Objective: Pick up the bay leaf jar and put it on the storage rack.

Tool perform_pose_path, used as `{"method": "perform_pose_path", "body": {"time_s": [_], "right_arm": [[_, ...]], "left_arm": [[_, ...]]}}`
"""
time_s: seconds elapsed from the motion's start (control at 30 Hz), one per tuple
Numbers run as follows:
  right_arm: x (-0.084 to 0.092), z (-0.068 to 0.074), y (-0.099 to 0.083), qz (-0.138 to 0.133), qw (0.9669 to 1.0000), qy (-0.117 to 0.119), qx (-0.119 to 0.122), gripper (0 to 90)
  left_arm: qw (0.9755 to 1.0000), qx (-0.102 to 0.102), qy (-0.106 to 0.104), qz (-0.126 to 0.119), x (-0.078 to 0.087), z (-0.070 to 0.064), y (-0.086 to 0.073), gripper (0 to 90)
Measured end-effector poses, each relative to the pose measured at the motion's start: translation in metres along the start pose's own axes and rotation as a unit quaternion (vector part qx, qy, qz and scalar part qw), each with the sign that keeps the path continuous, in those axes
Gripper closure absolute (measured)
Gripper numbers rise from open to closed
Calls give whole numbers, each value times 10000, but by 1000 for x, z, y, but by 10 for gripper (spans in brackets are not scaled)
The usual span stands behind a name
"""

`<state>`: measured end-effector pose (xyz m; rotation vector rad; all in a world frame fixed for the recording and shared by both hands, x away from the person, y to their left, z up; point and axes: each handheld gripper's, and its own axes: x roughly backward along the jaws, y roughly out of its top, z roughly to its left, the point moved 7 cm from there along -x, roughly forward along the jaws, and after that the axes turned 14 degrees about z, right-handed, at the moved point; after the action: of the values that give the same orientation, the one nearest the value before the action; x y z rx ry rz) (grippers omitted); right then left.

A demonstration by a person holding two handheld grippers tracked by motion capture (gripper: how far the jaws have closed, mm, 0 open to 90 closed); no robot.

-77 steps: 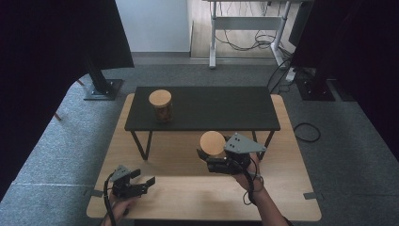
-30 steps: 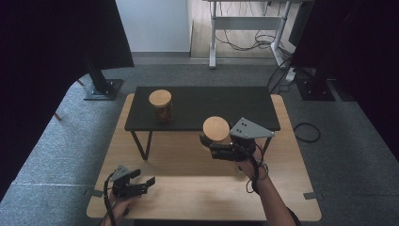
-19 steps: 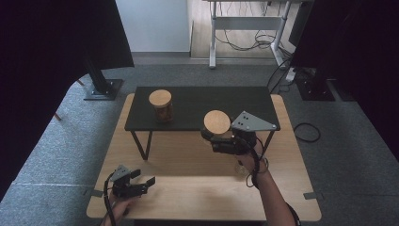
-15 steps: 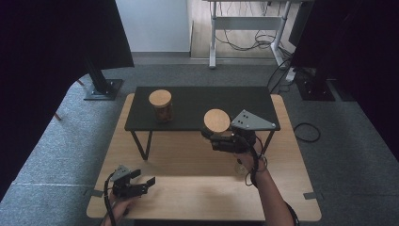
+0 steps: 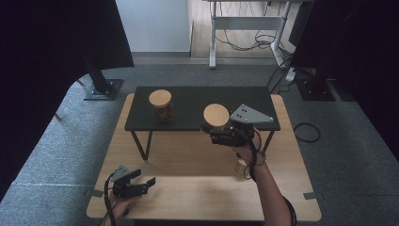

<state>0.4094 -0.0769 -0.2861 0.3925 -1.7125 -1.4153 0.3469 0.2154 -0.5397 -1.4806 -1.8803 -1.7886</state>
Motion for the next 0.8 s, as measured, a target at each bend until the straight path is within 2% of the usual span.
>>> {"method": "perform_pose_path", "body": {"time_s": [0.6,0.8], "right_arm": [[-9,-14,6,11,9999,-131,-74,252],[-17,-21,8,94,9997,-208,-68,252]], "left_arm": [[10000,-60,19,53,0,-2,-1,145],[9999,-97,40,75,-1,-3,-1,145]]}}
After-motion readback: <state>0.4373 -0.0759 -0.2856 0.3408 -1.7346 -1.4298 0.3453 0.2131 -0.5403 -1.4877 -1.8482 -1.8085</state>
